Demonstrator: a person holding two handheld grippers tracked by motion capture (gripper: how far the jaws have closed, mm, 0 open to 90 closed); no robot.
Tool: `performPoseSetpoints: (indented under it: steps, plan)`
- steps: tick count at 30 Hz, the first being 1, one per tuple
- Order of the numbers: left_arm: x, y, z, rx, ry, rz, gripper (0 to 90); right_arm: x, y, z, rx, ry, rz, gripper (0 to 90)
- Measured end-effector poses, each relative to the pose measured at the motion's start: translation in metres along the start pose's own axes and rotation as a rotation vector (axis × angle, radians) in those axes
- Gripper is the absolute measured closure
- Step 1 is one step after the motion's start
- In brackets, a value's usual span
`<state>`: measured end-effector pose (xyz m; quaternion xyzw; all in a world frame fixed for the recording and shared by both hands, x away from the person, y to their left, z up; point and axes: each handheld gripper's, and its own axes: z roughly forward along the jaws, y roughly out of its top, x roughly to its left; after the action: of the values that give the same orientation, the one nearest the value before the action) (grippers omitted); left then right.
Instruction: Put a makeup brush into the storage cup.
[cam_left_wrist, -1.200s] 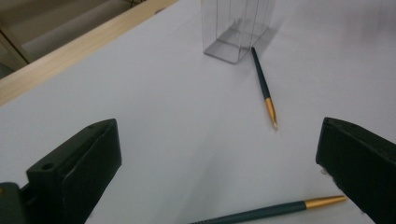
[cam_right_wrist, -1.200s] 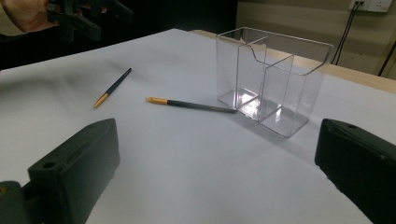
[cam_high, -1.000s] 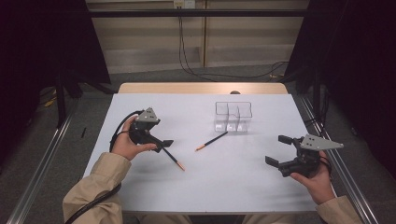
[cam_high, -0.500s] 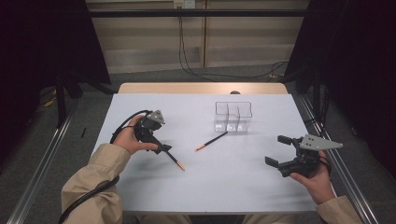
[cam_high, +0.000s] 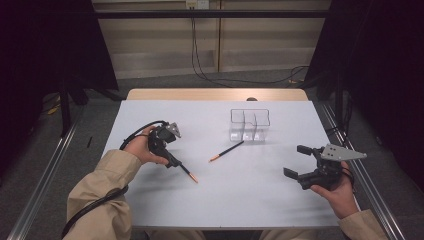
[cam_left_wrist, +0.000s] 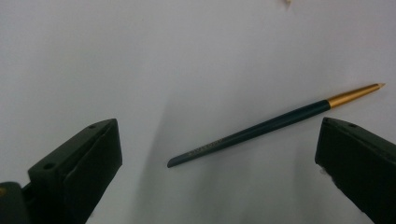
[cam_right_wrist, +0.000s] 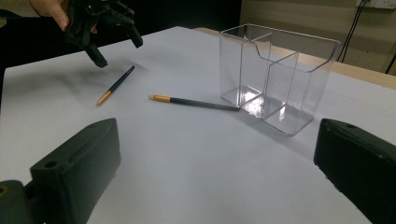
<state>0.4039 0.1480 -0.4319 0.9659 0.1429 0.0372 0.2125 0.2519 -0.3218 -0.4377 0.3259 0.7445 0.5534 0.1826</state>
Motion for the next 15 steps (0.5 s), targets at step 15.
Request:
performPoseSetpoints:
  steps: [15]
  plan:
    - [-0.002,-0.004,0.013,0.030,0.003,0.061,6.4,-0.001,-0.001,0.001,0.002,0.002,0.003,0.1]
